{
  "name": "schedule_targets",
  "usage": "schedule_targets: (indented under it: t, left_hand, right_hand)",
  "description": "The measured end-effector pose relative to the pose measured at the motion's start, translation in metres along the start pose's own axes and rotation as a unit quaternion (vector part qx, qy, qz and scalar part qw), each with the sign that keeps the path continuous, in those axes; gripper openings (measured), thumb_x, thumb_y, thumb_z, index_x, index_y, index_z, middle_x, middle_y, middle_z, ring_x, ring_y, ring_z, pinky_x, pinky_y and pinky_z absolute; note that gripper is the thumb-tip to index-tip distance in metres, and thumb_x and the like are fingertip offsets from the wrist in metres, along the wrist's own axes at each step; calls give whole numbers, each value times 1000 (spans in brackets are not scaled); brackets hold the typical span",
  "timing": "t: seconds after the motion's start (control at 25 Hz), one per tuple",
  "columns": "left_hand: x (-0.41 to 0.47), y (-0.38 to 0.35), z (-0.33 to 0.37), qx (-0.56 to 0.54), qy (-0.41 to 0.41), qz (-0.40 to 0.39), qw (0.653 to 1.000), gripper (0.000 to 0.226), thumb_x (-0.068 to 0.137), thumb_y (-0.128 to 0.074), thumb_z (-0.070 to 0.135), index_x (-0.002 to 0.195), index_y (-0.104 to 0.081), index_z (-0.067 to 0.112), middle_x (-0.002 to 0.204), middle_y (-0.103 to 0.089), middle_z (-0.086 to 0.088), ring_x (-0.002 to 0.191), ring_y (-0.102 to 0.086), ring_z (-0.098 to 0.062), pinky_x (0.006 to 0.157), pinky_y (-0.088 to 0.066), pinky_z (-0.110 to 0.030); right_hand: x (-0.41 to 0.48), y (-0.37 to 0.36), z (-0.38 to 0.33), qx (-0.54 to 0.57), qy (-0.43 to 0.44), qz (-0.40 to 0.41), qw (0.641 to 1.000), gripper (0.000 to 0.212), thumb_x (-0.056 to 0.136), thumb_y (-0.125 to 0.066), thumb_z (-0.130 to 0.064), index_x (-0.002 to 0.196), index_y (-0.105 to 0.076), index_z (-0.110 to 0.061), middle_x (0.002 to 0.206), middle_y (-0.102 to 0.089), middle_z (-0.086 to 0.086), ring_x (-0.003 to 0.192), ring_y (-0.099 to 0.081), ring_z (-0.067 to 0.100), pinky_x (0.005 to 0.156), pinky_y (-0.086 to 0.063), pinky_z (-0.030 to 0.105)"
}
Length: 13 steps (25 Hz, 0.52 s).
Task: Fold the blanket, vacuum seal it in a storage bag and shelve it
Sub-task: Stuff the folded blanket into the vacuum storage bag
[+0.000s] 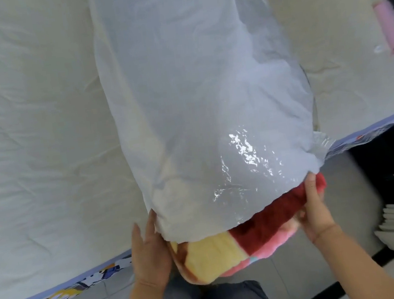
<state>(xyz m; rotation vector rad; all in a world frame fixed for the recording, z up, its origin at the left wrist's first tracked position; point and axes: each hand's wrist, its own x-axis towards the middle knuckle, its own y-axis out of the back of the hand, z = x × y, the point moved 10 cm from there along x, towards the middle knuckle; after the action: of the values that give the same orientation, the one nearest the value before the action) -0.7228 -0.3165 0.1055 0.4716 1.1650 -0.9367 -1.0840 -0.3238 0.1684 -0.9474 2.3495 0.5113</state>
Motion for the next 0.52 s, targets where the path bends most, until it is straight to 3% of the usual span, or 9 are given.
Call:
schedule_targets:
  t: [0.04, 0.12, 0.16, 0.28, 0.4, 0.52]
  left_hand:
    - [-5, -16, -5, -41, 26, -44, 998, 42, 95, -42, 44, 135, -49, 35, 130, -61, -3, 116, -59, -25, 88, -48, -48]
    - [-26, -47, 22, 1, -38, -145, 989, 59, 82, -55, 61, 129, -56, 26, 119, -67, -3, 105, -66, -24, 80, -54, -41]
    - [-33, -60, 41, 30, -84, -180, 980, 71, 73, -65, 66, 131, -55, 25, 123, -66, -5, 108, -65, -25, 82, -54, -42]
    - [-63, -90, 124, 137, -257, -167, 942, 85, 56, -72, 70, 127, -55, 27, 117, -69, 2, 104, -67, -18, 83, -56, -39]
    - [-96, -117, 215, 224, -380, -107, 891, 71, 56, -69, 67, 115, -62, 28, 106, -71, 5, 99, -67, -13, 86, -52, -36]
    - [-112, -139, 284, 306, -473, -15, 826, 46, 71, -74, 55, 101, -65, 21, 89, -69, 10, 88, -64, -9, 74, -47, -24]
  right_hand:
    - [2, -20, 12, 65, -38, -52, 996, 92, 60, -70, -77, 138, -45, -34, 143, -49, 1, 129, -49, 18, 108, -39, 42]
    - [-8, -53, -1, 119, -33, -88, 988, 58, 75, -75, -52, 125, -57, -28, 123, -65, 6, 115, -61, 26, 98, -48, 44]
    - [-11, -68, -13, 134, -28, -100, 986, 46, 80, -73, -41, 122, -59, -27, 115, -69, 6, 108, -65, 25, 94, -50, 43]
    - [-21, -127, -70, 193, 3, -191, 962, 59, 77, -72, -35, 132, -54, -23, 119, -68, 7, 108, -66, 24, 85, -55, 38]
    - [-17, -182, -120, 240, 9, -186, 953, 67, 71, -80, -35, 131, -55, -17, 121, -66, 13, 110, -64, 30, 86, -55, 51]
    - [-9, -224, -157, 241, 25, -206, 948, 100, 47, -89, -56, 134, -52, -23, 122, -66, 10, 108, -65, 32, 88, -52, 57]
